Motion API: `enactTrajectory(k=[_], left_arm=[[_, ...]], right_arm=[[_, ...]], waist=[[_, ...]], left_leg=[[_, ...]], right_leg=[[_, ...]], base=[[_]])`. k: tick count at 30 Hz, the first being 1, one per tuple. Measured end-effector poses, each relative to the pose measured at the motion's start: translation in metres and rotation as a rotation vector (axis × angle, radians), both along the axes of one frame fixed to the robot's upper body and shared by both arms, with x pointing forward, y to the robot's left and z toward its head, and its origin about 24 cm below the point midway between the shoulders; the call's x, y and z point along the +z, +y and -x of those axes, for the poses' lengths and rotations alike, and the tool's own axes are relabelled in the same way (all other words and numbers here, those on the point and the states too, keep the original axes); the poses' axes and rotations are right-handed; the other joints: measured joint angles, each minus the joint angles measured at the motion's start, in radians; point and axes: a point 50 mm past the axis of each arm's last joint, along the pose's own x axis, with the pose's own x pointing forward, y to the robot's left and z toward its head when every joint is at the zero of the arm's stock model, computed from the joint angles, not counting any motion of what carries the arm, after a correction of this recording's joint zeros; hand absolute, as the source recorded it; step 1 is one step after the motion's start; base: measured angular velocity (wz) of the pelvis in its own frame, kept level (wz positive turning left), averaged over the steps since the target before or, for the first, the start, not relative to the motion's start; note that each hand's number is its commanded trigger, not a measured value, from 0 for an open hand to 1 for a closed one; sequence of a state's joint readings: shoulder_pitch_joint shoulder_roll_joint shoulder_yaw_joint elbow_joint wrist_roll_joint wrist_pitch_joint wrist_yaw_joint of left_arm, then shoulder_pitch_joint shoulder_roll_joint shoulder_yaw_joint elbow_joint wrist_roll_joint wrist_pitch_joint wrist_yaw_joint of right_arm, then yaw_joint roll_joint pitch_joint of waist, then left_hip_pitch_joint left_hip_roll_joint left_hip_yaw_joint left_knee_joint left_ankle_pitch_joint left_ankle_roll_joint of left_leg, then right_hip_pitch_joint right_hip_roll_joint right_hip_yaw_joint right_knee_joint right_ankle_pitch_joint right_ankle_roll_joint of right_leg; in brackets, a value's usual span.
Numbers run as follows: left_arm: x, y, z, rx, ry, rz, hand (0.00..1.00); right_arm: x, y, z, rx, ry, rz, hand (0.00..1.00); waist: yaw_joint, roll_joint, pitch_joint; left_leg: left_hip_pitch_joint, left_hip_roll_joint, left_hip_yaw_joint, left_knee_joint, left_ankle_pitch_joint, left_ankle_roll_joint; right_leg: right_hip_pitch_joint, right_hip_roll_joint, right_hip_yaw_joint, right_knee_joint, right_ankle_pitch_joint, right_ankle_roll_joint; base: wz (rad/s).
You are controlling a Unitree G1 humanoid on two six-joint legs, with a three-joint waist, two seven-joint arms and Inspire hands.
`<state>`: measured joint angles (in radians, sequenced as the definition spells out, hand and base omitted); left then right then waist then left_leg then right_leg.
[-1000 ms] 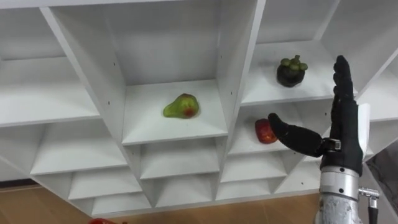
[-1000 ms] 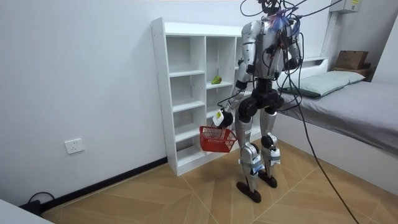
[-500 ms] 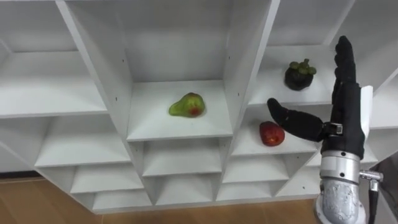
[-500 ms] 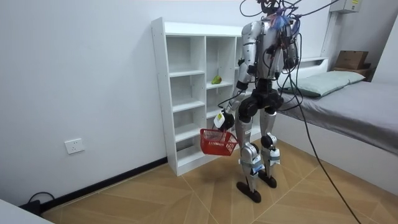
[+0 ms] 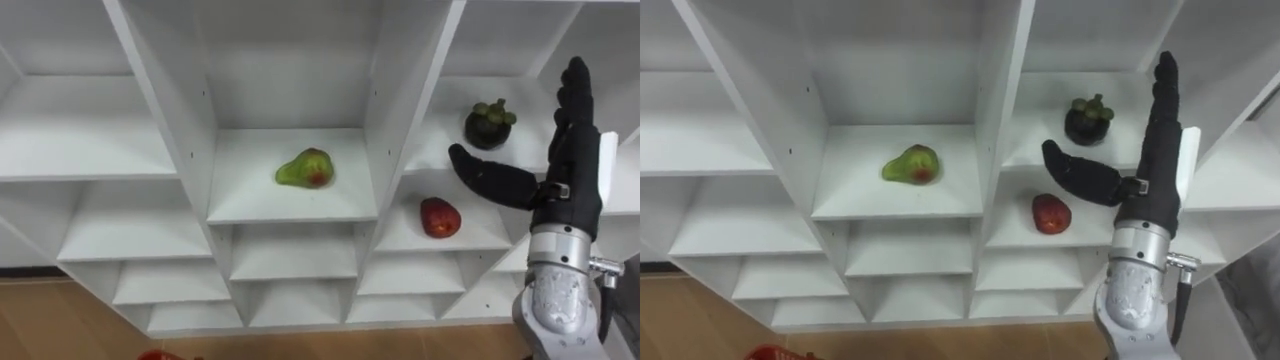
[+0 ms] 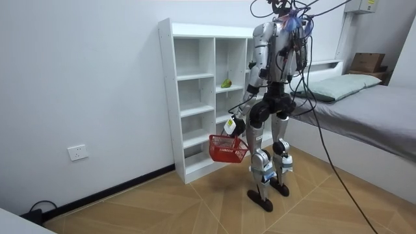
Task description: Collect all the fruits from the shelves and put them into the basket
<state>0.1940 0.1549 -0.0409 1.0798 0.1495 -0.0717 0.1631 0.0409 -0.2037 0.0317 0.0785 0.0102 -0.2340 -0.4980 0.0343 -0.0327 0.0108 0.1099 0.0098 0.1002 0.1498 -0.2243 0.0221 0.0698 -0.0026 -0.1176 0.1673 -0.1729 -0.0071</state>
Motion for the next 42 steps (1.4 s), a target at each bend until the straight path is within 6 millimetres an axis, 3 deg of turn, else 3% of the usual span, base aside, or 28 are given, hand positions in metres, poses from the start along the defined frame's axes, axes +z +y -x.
enactTrajectory(k=[7,14,27,36,42], left_arm=[[0.001,0.003,-0.004,0.025,-0.017,0.017,1.0],[0.002,0.004,-0.006,0.019,-0.023,0.02,1.0],[0.003,0.003,-0.01,0.031,-0.008,0.016,1.0],[0.003,0.005,-0.008,0.053,0.008,0.013,1.0],[0.004,0.01,-0.005,0.084,0.007,0.009,1.0]], right_arm=[[-0.001,-0.004,-0.013,-0.003,0.022,-0.019,0.0],[-0.005,-0.011,-0.017,0.015,0.075,0.015,0.0],[-0.011,-0.011,-0.031,0.069,0.166,0.02,0.0],[-0.01,-0.01,-0.034,0.095,0.183,0.019,0.0],[-0.016,-0.02,-0.035,0.082,0.221,-0.026,0.0]], waist=[[0.0,0.008,-0.0034],[0.008,-0.007,-0.0121],[0.013,-0.021,-0.0054],[0.017,-0.027,-0.0076],[0.025,-0.027,-0.0084]], left_leg=[[-0.012,-0.002,-0.022,0.013,0.0,0.0],[-0.013,-0.006,-0.021,0.015,0.003,0.003],[-0.012,-0.006,-0.023,0.015,0.003,0.003],[-0.014,-0.006,-0.027,0.013,0.003,0.003],[-0.016,-0.006,-0.027,0.015,0.003,0.003]], right_leg=[[0.002,-0.004,-0.024,0.0,0.0,0.0],[0.002,-0.011,-0.035,0.002,0.0,0.0],[0.009,-0.01,-0.035,0.001,0.0,0.0],[0.007,-0.01,-0.036,0.0,0.0,0.0],[0.006,-0.01,-0.037,0.0,0.0,0.0]], base=[[0.08],[0.01],[0.0],[0.0],[0.0]])
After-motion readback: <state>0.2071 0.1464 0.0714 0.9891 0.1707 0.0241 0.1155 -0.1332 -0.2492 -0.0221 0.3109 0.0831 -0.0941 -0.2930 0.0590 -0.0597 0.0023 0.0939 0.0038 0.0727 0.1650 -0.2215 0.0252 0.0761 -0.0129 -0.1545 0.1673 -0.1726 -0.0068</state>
